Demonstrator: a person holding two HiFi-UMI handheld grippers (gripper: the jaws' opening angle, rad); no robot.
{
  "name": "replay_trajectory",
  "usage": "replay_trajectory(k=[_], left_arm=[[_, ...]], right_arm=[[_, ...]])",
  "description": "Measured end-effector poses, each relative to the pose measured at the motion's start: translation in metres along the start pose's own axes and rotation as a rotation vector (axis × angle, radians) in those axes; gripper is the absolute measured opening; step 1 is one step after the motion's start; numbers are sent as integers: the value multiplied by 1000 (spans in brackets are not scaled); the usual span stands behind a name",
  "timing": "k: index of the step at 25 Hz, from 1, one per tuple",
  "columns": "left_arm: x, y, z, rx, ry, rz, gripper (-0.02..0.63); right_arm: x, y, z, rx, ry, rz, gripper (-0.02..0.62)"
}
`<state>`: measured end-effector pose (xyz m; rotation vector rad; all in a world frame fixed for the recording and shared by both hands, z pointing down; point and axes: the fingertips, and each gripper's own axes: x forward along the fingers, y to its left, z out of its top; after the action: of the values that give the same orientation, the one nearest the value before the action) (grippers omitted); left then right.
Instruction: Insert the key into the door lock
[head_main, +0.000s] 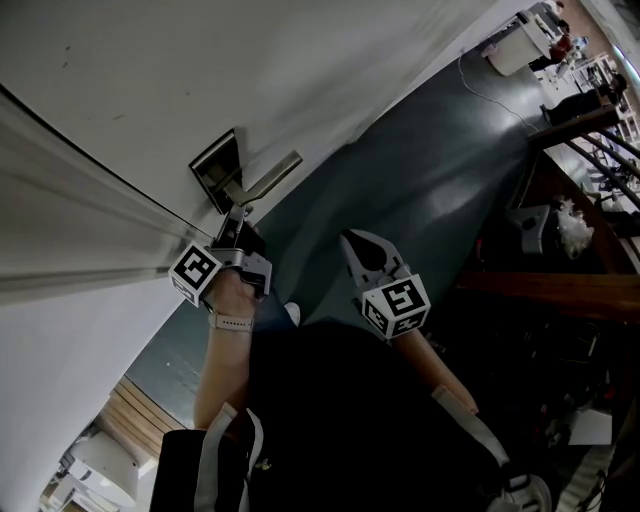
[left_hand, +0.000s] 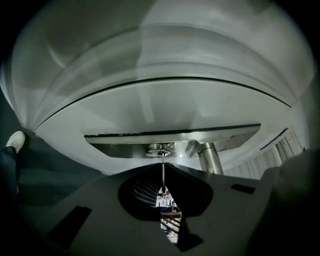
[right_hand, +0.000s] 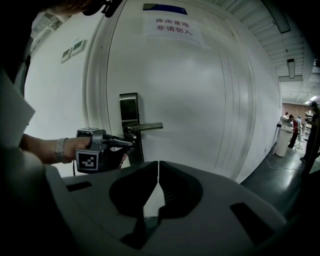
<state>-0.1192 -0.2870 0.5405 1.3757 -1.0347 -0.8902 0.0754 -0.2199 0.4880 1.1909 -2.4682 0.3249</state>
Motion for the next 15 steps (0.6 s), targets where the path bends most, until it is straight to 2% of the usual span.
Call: replay_trajectory(k=[9, 15], left_arm=[[0, -1, 0, 5, -11, -13, 26], [-4, 0, -2, -47, -36, -33, 31]], right_arm=[[-1, -2, 1, 5, -6, 8, 18], [-8, -1, -1, 10, -11, 10, 18]])
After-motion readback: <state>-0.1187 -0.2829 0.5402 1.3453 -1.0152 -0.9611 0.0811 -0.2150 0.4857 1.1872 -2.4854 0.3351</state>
